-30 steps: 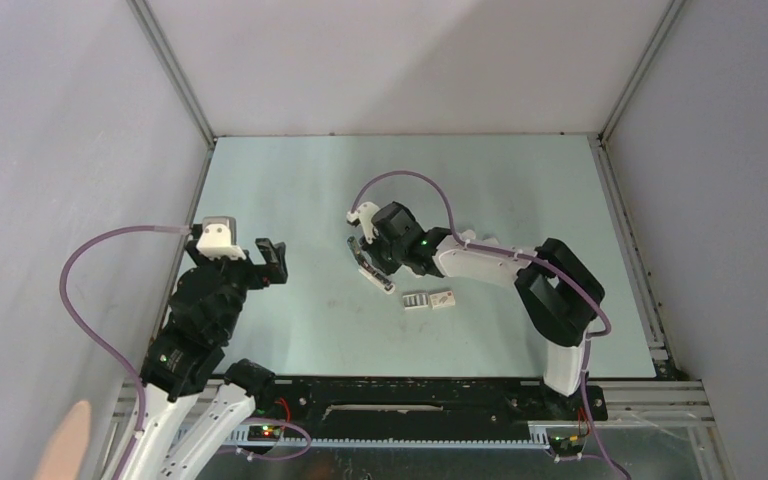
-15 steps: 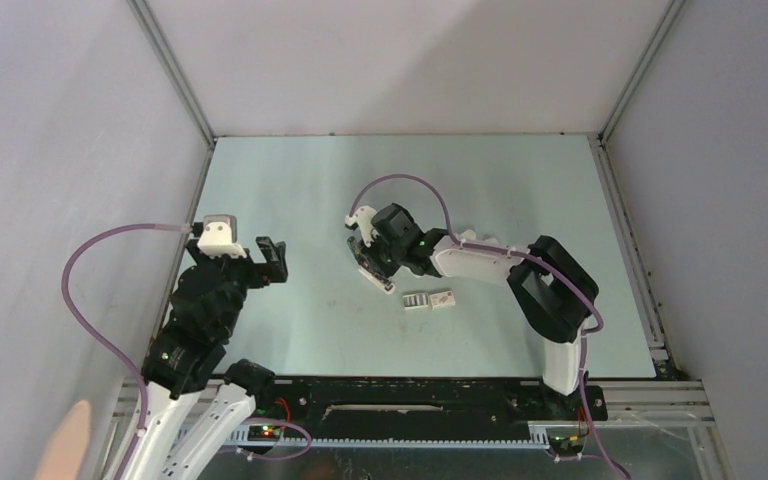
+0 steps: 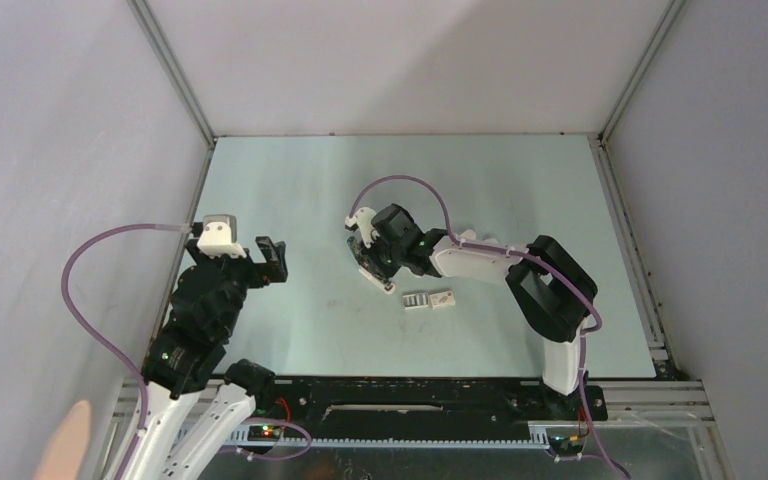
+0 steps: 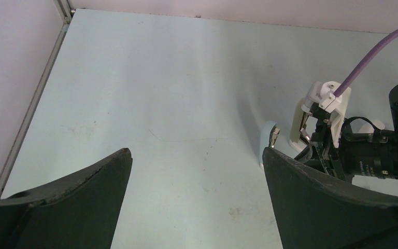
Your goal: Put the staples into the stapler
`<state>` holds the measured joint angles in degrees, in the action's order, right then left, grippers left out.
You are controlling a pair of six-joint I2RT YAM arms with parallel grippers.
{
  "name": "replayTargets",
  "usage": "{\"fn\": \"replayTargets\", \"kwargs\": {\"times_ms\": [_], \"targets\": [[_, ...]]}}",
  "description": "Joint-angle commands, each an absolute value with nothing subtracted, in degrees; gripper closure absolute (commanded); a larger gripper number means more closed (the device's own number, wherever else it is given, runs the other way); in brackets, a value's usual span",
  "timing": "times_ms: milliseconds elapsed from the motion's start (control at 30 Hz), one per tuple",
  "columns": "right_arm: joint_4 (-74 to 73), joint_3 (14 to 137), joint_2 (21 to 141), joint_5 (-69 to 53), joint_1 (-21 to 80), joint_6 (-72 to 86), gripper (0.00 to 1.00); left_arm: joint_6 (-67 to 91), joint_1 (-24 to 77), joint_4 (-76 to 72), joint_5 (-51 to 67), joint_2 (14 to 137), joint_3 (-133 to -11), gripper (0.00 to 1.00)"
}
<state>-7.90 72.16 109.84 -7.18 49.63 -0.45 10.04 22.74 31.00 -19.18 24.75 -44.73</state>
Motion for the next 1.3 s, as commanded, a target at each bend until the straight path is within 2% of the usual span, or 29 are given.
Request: {"fn": "replayTargets", "kwargs": {"times_ms": [0,633,1267], "targets": [[-5.8,72.5,109.4,-7.7,49.4,-0.3,0.91,10.1,22.3,29.2,-18.5,25.2,-44.5,0.0],[-5.5,72.6,110.9,-5.8,49.1,1.2,0.91,10.0,22.3,29.1,-18.2,25.1,-44.4,0.0],[-5.7,72.5,106.4,-4.9,50.4,1.5,0.91,10.0,22.3,29.2,-18.2,25.1,-44.4,0.0]]}}
